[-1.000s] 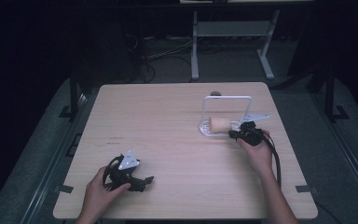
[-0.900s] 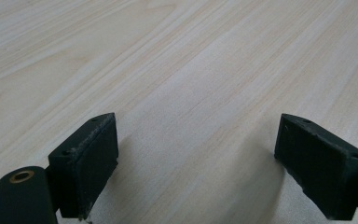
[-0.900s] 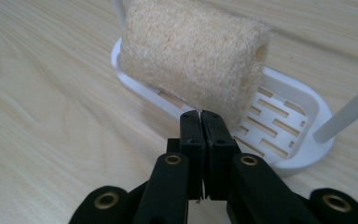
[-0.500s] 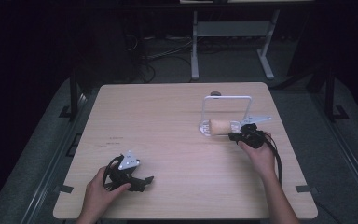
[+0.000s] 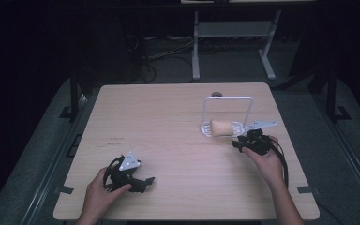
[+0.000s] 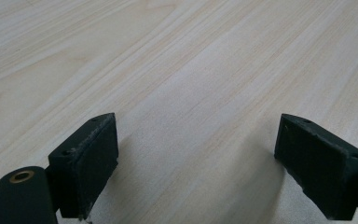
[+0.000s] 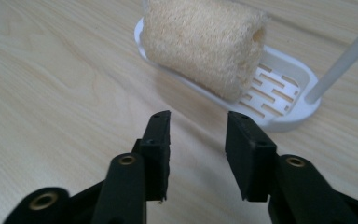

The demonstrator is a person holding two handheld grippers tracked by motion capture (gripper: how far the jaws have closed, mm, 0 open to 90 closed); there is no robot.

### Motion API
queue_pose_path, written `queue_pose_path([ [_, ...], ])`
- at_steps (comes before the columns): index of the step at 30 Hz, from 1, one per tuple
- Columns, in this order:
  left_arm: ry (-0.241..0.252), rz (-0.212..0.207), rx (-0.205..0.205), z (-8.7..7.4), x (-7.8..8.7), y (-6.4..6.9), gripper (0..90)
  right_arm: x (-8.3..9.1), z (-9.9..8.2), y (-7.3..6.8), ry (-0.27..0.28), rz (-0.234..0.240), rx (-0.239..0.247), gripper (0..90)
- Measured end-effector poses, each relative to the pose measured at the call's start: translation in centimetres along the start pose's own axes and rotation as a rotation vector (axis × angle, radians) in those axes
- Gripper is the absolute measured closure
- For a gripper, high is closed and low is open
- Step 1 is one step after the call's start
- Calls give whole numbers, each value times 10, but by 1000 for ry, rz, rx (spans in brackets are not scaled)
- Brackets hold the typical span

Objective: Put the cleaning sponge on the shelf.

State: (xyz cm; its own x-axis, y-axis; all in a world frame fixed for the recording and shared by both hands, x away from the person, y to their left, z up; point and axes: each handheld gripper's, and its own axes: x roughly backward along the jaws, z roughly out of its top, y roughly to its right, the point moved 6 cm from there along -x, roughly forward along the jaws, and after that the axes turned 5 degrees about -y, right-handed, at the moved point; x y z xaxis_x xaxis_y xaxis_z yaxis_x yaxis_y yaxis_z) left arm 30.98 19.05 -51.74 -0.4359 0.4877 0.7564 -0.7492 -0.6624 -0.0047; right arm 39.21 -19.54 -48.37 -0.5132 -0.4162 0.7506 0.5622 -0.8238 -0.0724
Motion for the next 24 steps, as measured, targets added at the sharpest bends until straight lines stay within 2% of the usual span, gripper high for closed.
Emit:
queue_pose_path([
  [1,0,0,0,0,0,0,128,3,-4,-1,0,-6,-1,554],
  [10,0,0,0,0,0,0,129,11,-22,-5,-1,-8,-10,407],
  [16,0,0,0,0,0,0,129,18,-33,-8,0,-9,-22,269],
  [20,0,0,0,0,0,0,129,25,-40,-10,11,-27,-30,179],
  [24,0,0,0,0,0,0,128,34,-46,-11,27,-29,-42,154],
])
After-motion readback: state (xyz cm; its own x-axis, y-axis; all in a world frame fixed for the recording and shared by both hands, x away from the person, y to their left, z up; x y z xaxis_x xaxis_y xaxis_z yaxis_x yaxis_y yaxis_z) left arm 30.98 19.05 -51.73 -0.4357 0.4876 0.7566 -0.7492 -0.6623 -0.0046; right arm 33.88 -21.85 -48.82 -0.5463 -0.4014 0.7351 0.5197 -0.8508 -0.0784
